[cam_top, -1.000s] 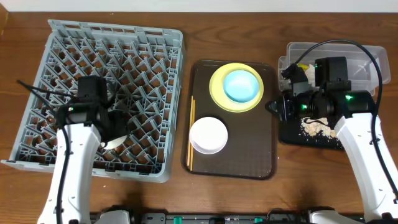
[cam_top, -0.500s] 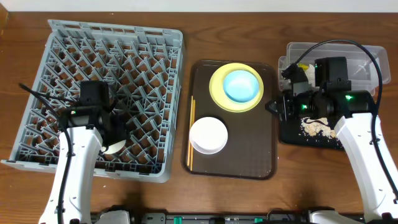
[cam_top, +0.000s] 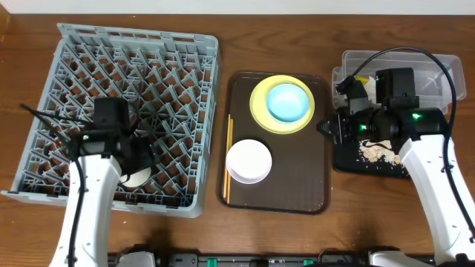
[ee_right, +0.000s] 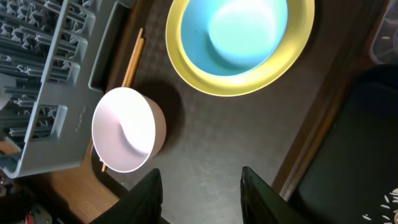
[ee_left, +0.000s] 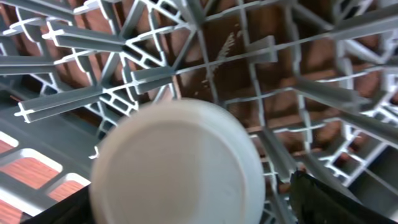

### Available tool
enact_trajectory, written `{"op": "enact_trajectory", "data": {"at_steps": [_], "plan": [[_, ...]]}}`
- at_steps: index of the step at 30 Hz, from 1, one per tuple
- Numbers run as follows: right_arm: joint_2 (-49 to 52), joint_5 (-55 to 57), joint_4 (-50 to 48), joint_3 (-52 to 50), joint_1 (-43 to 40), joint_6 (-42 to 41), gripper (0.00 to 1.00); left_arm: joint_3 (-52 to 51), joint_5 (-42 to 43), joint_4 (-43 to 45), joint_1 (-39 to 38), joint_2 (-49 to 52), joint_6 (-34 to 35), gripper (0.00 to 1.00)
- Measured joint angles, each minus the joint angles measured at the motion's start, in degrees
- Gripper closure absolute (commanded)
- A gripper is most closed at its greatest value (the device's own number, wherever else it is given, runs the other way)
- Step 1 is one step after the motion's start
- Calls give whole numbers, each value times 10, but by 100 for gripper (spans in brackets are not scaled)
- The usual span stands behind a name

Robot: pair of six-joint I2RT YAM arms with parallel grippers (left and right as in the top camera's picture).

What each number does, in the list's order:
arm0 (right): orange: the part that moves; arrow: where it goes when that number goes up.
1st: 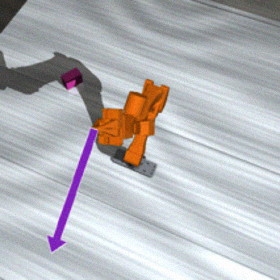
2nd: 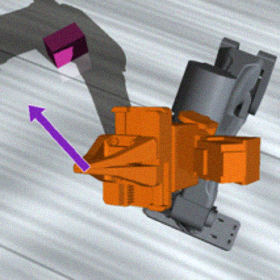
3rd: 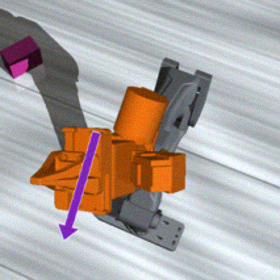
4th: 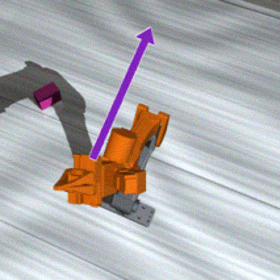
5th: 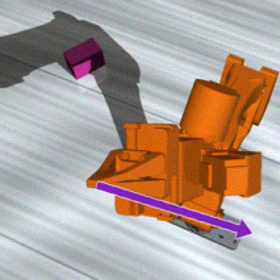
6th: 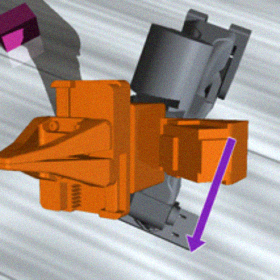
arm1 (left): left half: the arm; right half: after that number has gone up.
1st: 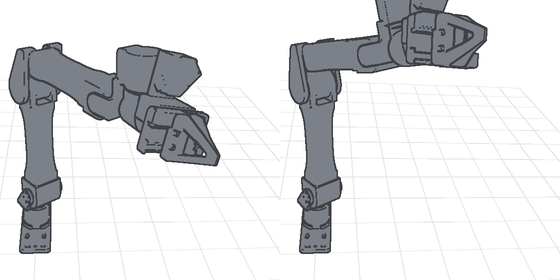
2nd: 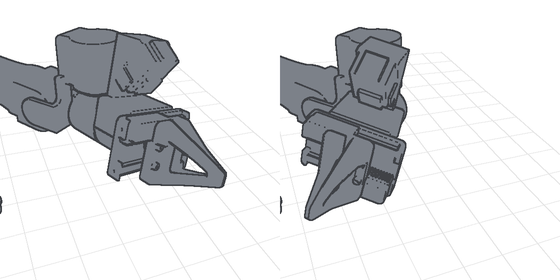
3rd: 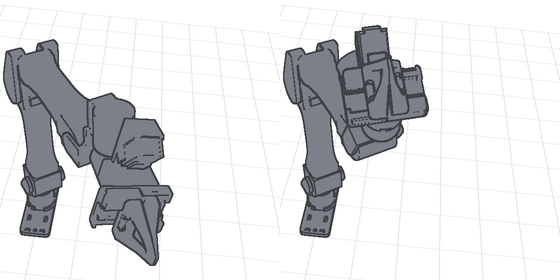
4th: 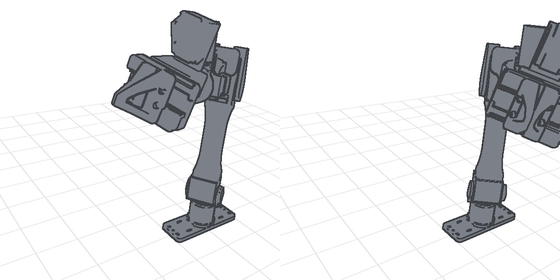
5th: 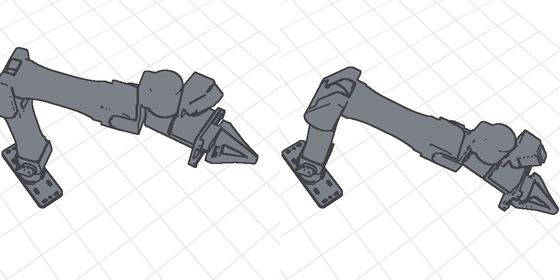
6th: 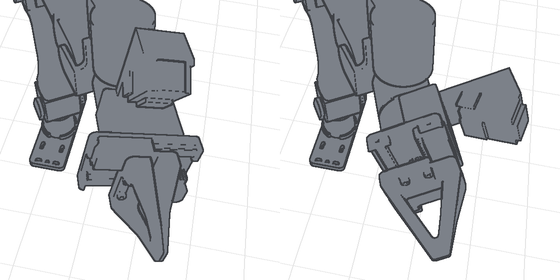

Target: Sort waste into correct bins and load items into the dishwasher

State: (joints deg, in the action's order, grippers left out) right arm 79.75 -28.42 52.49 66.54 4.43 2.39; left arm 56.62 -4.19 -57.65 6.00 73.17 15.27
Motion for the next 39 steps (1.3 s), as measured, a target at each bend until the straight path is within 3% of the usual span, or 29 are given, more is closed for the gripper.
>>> {"op": "enact_trajectory", "data": {"at_steps": [3, 5, 12, 19, 29, 36, 39], "plan": [[0, 0, 0, 0, 0, 0, 61, 0, 11, 0, 0, -20, 0, 27], [0, 0, 0, 0, 0, 0, 61, 0, 19, -2, 0, -32, -1, 30], [0, 0, 0, 0, 0, 0, 61, 0, 48, -38, 0, -42, 3, 23], [0, 12, 5, 0, 0, 0, 61, 0, 60, -49, 0, -51, 4, 22], [0, 48, 26, 0, 0, 2, 65, 0, 105, -43, -1, -181, 2, 24], [0, 108, 60, 0, 0, -19, 63, 27, 139, -31, -74, -174, -17, 23], [-2, 150, 74, 0, -2, -43, 56, 68, 139, -25, -123, -138, -23, 22]]}}
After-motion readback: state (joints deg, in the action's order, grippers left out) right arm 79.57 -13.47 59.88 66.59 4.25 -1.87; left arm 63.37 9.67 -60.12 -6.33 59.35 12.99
